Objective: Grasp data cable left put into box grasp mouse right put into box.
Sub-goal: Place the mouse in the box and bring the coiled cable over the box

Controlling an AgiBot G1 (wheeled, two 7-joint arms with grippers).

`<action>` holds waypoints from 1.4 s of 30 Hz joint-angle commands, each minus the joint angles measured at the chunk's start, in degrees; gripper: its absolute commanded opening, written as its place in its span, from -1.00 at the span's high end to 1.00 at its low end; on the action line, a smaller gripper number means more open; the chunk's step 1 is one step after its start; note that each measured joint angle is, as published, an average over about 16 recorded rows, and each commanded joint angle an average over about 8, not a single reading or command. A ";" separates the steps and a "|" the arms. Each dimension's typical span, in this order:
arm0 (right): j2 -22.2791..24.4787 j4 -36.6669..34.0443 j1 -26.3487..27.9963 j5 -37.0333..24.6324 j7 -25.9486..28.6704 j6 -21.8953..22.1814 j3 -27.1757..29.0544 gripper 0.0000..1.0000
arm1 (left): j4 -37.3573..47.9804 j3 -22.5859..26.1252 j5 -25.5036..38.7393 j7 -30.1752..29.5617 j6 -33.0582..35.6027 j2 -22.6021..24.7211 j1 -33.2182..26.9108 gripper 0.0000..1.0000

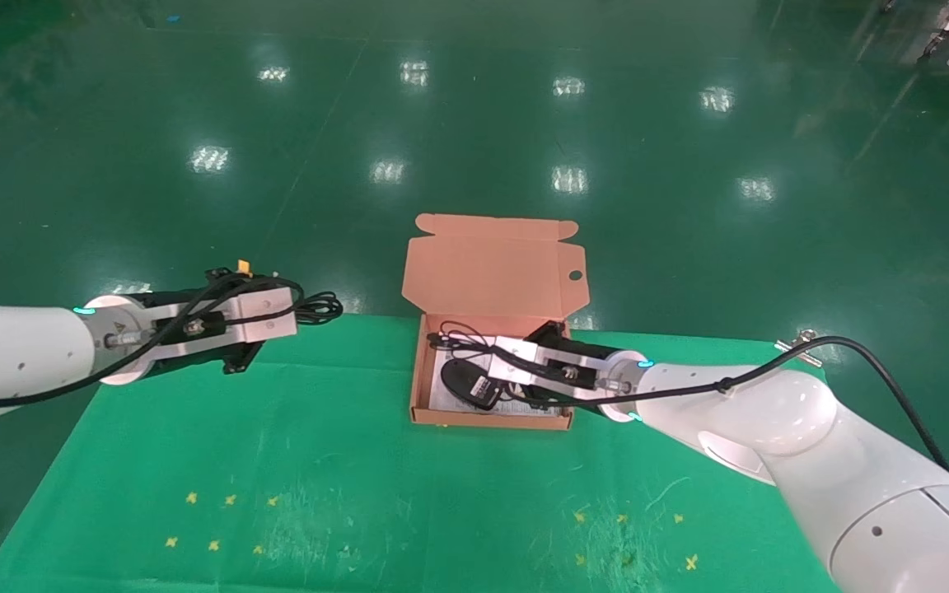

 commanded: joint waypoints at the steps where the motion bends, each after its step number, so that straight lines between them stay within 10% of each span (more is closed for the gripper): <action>1: -0.14 -0.44 -0.27 0.69 0.32 0.08 -0.91 0.06 | -0.01 0.00 0.00 0.00 0.01 0.00 0.01 1.00; 6: 0.23 0.08 -0.49 1.53 0.42 -0.03 -1.83 -1.00 | 0.11 0.02 -0.06 0.08 -0.05 0.09 0.01 1.00; 22: 5.67 6.03 0.18 1.52 3.20 -0.06 -2.96 -1.00 | 4.45 2.80 -4.79 7.75 -5.42 6.76 2.01 1.00; 42: 26.72 29.75 -0.72 -2.97 15.18 -0.24 -4.30 -1.00 | 28.65 8.10 -13.58 29.55 -24.75 24.10 1.76 1.00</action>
